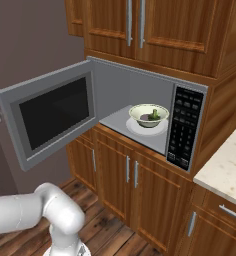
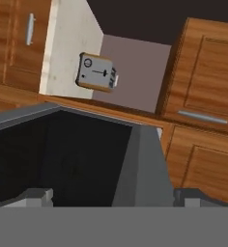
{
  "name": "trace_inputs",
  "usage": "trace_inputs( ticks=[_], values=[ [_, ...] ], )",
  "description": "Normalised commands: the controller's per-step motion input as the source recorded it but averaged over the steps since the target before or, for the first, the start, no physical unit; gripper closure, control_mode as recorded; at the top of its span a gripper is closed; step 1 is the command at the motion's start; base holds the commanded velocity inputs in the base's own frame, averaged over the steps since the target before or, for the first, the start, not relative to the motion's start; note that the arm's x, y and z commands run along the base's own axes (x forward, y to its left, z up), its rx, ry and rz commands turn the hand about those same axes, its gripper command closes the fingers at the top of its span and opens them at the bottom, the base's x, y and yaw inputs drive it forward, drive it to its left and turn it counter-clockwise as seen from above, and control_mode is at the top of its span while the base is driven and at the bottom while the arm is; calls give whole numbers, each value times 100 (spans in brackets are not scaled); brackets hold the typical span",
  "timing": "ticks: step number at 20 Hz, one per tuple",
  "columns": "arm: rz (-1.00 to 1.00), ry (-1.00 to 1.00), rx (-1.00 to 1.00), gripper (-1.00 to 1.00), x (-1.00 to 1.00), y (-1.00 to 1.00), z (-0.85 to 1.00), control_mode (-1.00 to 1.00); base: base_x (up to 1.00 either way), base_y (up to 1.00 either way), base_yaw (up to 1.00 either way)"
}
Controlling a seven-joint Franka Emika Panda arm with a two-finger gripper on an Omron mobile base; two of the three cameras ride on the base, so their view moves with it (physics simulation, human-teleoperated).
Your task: Place the bowl containing the eggplant and broccoli in the microwave. Close the microwave door and press the start button to microwave the meal.
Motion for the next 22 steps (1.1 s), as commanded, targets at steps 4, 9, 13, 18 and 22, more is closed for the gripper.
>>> trace_inputs(
  ticks=[4, 9, 13, 18, 22],
  values=[
    [-10, 0, 0, -100, -11, -33, 0, -100, 0, 0, 0],
    [-15, 0, 0, -100, -51, -62, 0, -100, 0, 0, 0],
    [-17, 0, 0, -100, -62, -73, 0, -100, 0, 0, 0],
    [-17, 0, 0, -100, -37, -83, 0, -100, 0, 0, 0],
    [-15, 0, 0, -100, 1, -81, 0, -100, 0, 0, 0]
  ],
)
